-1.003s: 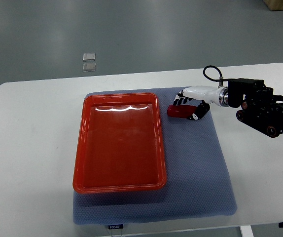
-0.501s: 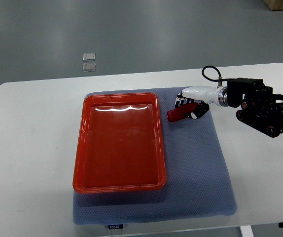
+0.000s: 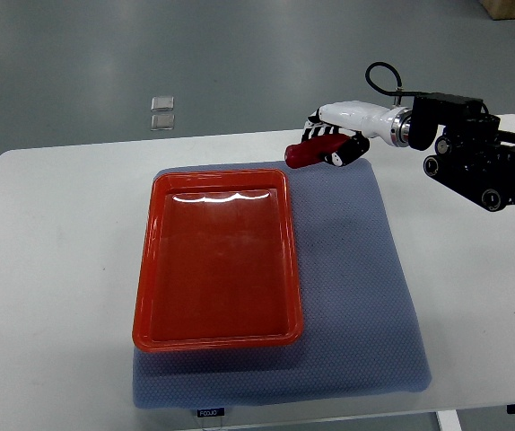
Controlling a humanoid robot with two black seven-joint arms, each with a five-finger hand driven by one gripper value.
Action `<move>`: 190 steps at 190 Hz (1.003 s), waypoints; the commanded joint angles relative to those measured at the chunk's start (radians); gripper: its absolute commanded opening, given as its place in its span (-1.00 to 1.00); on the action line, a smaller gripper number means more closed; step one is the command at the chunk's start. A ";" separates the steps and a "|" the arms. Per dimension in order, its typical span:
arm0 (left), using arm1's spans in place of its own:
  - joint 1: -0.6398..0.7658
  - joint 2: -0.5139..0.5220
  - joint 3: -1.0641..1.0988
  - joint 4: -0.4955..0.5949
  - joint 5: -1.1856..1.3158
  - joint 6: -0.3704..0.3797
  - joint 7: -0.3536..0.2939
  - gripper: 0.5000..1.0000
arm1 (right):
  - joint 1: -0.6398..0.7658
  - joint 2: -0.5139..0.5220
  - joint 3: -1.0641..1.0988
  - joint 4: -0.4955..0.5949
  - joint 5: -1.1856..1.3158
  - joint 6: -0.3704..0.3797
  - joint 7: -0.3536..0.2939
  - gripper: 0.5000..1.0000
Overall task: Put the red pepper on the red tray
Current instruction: 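Lift the pepper and carry it over the red tray, then lower the pepper into the tray and open the right hand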
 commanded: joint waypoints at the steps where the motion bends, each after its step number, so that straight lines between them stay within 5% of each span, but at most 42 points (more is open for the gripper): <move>1: 0.000 0.000 0.000 0.000 0.001 0.000 0.000 1.00 | -0.004 0.054 0.005 0.003 0.006 -0.001 0.000 -0.69; 153: 0.000 0.000 0.000 0.000 0.001 0.000 0.000 1.00 | -0.088 0.290 -0.010 0.052 0.001 -0.003 0.080 -0.61; 190: 0.000 0.000 0.000 0.000 0.001 0.000 0.000 1.00 | -0.101 0.288 -0.011 0.049 0.001 -0.004 0.077 -0.35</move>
